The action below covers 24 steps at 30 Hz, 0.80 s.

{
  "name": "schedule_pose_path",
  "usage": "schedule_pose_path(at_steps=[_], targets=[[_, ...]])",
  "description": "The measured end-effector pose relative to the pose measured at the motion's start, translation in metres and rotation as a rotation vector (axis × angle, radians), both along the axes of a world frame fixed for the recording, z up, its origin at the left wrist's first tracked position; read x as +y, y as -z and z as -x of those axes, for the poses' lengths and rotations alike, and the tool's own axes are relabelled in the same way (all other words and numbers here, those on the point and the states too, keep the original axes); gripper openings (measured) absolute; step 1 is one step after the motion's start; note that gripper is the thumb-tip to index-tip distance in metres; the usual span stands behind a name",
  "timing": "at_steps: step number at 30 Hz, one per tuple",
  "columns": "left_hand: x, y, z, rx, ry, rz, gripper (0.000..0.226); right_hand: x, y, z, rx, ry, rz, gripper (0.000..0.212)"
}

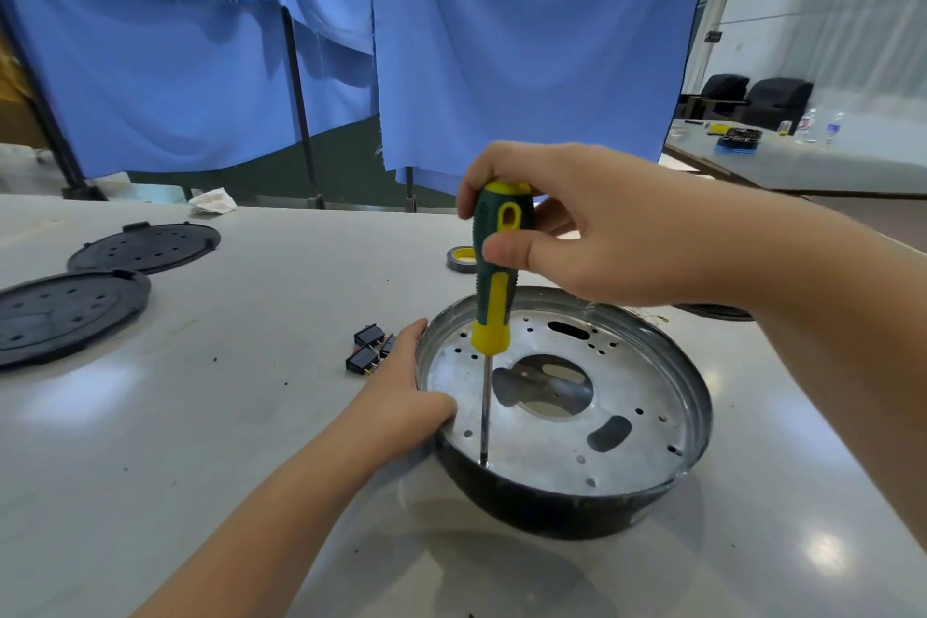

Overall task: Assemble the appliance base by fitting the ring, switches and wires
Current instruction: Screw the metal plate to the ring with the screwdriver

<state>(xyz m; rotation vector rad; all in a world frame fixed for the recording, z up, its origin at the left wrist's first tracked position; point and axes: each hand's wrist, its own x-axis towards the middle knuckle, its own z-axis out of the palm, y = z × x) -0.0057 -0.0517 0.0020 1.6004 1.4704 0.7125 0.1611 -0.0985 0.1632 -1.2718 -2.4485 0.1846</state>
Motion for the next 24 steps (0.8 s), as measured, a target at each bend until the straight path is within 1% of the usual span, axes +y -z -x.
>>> schedule_pose_path(at_steps=[2, 5, 10, 12, 16, 19, 21, 22, 24], targets=[[0.001, 0.001, -0.001, -0.008, 0.002, -0.001, 0.090, -0.003, -0.001, 0.000, -0.056, 0.050, -0.093, 0.018], [0.001, 0.002, -0.001, -0.027, -0.015, -0.005, 0.089, -0.006, 0.001, 0.008, -0.115, 0.132, -0.265, 0.038], [0.000, 0.004, -0.001, -0.053, -0.019, -0.016, 0.089, -0.004, 0.012, 0.015, -0.106, 0.196, -0.454, 0.046], [0.002, 0.005, 0.000, -0.060, -0.013, -0.015, 0.089, 0.001, 0.018, 0.010, -0.025, 0.221, -0.441, 0.046], [0.004, 0.008, 0.002, -0.075, -0.014, -0.013, 0.087, 0.009, 0.030, -0.015, 0.333, 0.232, -0.164, 0.044], [0.006, 0.010, 0.003, -0.106, -0.027, -0.035, 0.085, 0.015, 0.038, -0.042, 0.630, 0.311, -0.141, 0.043], [0.008, 0.010, 0.003, -0.119, -0.033, -0.053, 0.084, 0.019, 0.044, -0.062, 0.873, 0.393, -0.084, 0.038], [0.009, 0.010, 0.004, -0.124, -0.031, -0.058, 0.084, 0.020, 0.048, -0.071, 1.011, 0.441, -0.007, 0.033], [0.012, 0.010, 0.006, -0.135, -0.026, -0.059, 0.083, 0.022, 0.058, -0.089, 1.272, 0.512, 0.216, 0.026]])
